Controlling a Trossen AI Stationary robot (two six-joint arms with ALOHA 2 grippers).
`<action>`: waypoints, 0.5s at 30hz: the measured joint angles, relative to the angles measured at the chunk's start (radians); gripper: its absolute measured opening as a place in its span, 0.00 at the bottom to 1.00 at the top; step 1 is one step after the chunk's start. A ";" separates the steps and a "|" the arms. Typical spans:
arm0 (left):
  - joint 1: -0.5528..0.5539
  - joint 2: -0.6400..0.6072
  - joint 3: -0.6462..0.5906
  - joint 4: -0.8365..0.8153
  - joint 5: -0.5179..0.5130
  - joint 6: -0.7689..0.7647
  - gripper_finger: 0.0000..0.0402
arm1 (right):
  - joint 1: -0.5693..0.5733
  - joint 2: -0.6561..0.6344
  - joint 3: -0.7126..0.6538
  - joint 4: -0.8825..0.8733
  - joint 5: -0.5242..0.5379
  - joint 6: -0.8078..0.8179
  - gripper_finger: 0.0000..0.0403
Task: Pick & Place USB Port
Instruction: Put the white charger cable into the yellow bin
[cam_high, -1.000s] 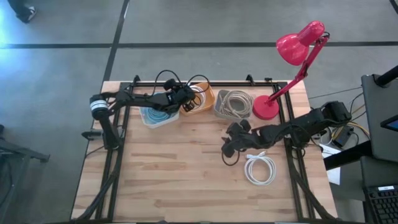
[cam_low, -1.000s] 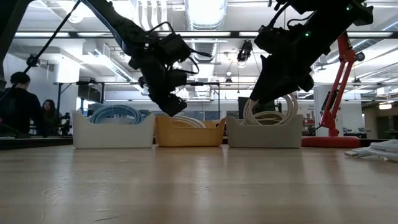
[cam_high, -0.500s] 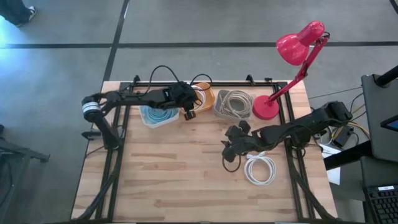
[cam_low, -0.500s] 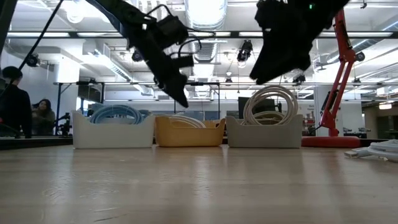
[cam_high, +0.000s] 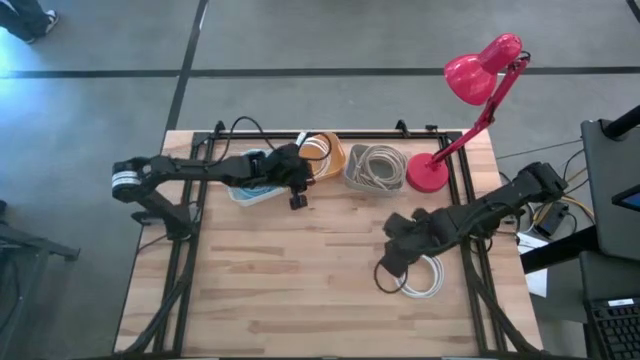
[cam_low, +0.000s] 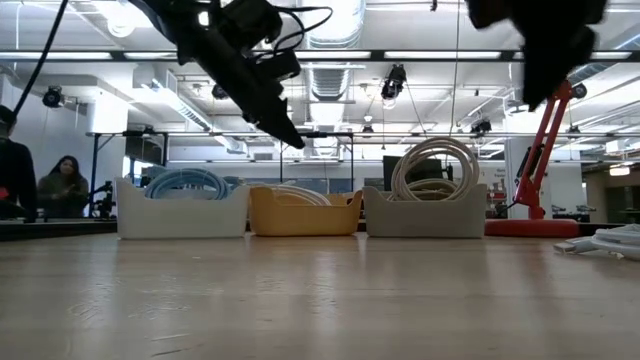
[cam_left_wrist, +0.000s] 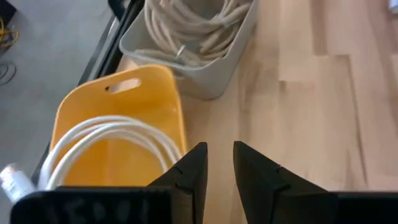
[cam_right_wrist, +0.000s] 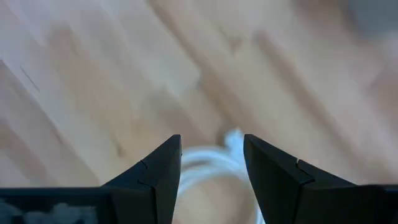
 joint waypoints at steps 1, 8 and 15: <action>-0.007 -0.008 -0.015 0.020 0.000 -0.007 0.22 | 0.010 0.001 -0.017 0.000 -0.028 0.039 0.42; -0.035 -0.047 -0.109 0.096 0.001 -0.026 0.22 | 0.055 0.000 -0.162 -0.011 -0.173 0.279 0.42; -0.038 -0.048 -0.147 0.116 0.001 -0.052 0.21 | 0.058 0.000 -0.317 -0.007 -0.315 0.423 0.42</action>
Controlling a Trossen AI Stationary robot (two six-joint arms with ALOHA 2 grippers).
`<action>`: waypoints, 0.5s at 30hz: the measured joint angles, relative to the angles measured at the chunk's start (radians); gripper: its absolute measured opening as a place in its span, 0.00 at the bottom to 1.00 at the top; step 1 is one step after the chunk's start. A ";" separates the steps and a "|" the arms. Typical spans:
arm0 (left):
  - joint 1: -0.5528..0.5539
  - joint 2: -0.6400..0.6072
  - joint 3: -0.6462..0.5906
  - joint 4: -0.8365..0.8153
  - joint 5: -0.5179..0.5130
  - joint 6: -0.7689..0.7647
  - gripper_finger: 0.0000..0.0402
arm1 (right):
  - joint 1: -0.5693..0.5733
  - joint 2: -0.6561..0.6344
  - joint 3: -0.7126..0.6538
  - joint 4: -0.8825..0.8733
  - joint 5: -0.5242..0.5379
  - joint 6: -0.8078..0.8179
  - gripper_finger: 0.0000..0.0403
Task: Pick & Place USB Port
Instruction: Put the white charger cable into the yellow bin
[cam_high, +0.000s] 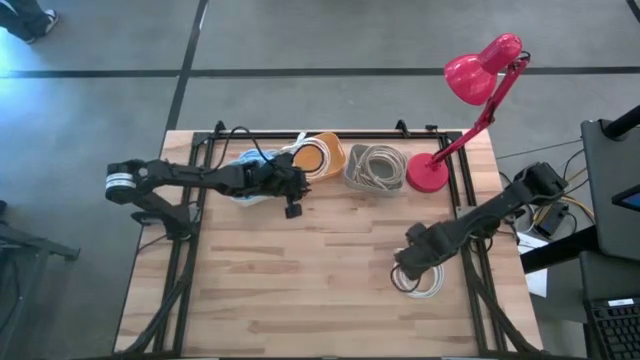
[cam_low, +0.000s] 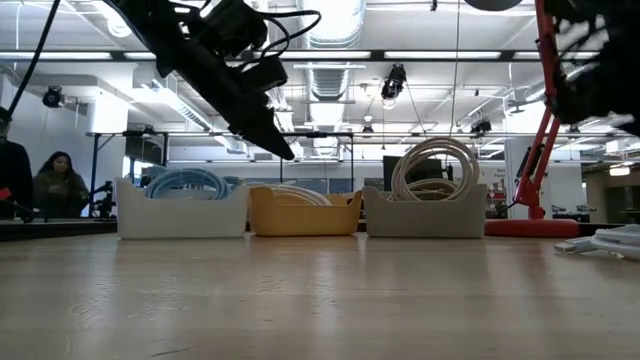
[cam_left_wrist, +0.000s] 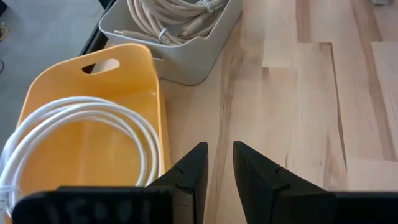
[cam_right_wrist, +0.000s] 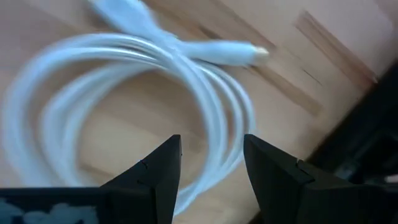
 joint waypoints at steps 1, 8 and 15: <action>0.000 0.000 0.000 0.002 0.000 -0.006 0.21 | 0.000 0.000 -0.019 0.001 -0.012 0.016 0.42; 0.000 0.000 -0.001 0.041 0.000 -0.020 0.21 | 0.000 0.000 -0.134 0.069 -0.054 0.018 0.42; 0.000 0.000 -0.001 0.056 0.000 -0.021 0.21 | -0.001 -0.005 -0.244 0.242 -0.058 0.030 0.42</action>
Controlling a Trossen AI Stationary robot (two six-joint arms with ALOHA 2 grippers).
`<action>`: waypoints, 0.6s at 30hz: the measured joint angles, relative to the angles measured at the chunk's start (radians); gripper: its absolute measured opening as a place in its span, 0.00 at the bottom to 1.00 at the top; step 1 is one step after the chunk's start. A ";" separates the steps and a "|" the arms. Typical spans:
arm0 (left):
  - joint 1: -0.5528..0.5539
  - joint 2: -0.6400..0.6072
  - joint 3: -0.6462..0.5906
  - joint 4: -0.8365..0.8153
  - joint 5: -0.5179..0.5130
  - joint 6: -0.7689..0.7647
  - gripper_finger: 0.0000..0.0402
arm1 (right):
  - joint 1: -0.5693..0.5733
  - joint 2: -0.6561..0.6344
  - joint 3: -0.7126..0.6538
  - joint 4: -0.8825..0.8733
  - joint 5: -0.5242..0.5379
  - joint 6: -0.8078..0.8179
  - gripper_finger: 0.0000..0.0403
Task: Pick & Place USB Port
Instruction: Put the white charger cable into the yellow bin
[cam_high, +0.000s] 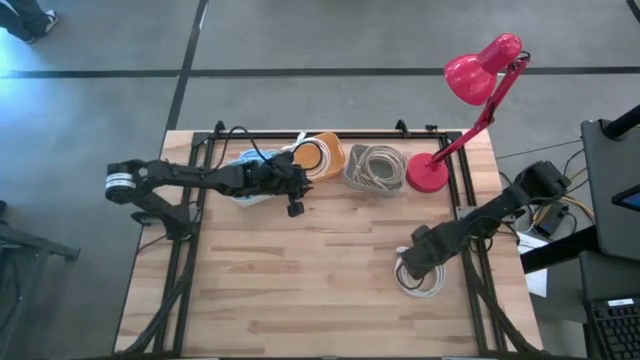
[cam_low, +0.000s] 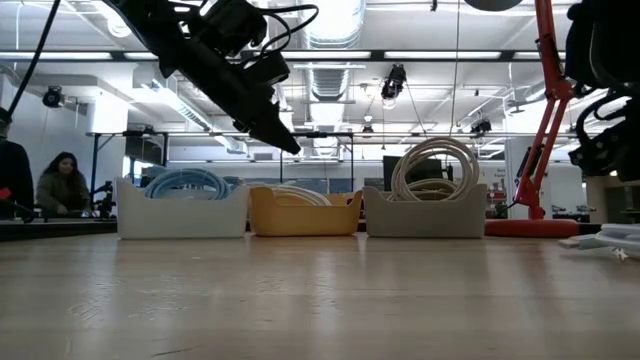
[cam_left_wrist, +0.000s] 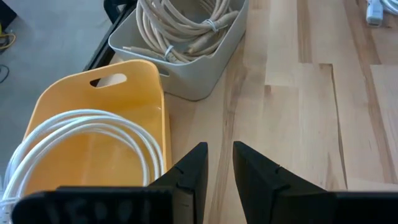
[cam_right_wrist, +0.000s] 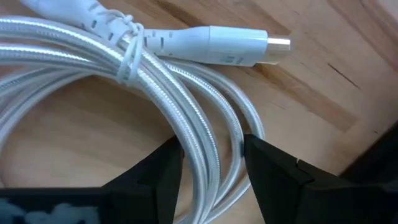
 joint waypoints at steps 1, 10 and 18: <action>0.000 0.000 0.000 0.000 0.000 0.000 0.21 | 0.000 -0.001 -0.009 0.008 0.000 0.002 0.42; 0.000 0.000 0.000 -0.001 0.000 0.000 0.21 | 0.000 -0.003 -0.010 0.019 0.004 -0.028 0.33; 0.000 0.000 0.000 -0.001 0.000 0.000 0.21 | 0.000 0.003 0.073 0.028 0.056 -0.014 0.06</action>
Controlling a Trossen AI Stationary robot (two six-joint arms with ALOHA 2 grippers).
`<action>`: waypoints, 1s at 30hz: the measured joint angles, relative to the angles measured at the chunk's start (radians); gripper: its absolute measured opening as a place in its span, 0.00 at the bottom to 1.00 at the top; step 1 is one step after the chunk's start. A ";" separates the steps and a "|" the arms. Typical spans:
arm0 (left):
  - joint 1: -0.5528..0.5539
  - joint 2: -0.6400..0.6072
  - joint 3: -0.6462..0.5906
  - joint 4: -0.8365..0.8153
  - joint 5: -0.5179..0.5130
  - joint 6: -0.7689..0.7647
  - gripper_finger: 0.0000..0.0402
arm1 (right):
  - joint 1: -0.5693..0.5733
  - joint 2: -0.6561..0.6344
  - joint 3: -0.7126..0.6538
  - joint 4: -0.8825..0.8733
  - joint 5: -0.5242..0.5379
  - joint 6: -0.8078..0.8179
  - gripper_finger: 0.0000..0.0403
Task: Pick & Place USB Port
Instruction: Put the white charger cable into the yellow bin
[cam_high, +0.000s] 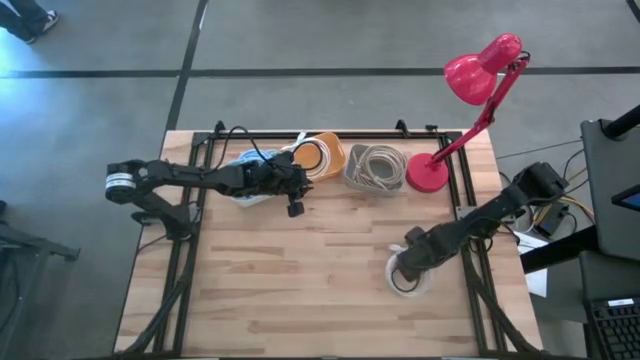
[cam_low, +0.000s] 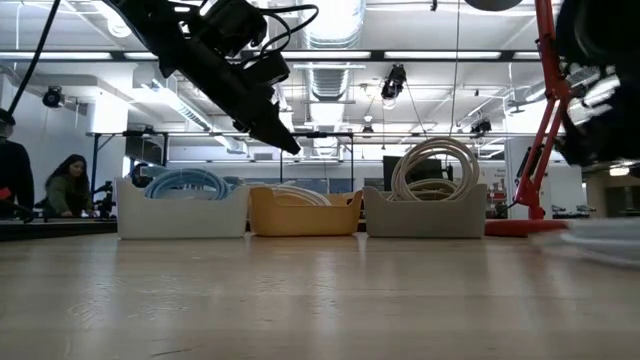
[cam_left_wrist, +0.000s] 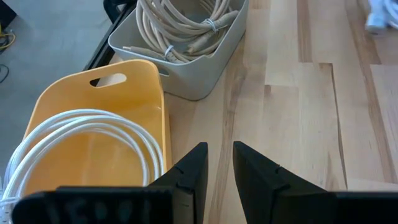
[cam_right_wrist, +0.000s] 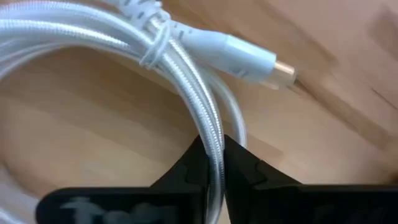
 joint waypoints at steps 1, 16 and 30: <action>0.000 0.000 0.000 0.000 0.000 0.000 0.21 | 0.000 -0.001 0.018 0.003 0.025 -0.001 0.05; -0.033 -0.089 0.000 0.046 -0.019 -0.016 0.21 | -0.023 0.032 0.337 0.001 0.581 -0.263 0.04; -0.046 -0.328 -0.066 0.036 -0.044 -0.023 0.21 | -0.356 0.342 0.695 0.064 0.848 -0.783 0.03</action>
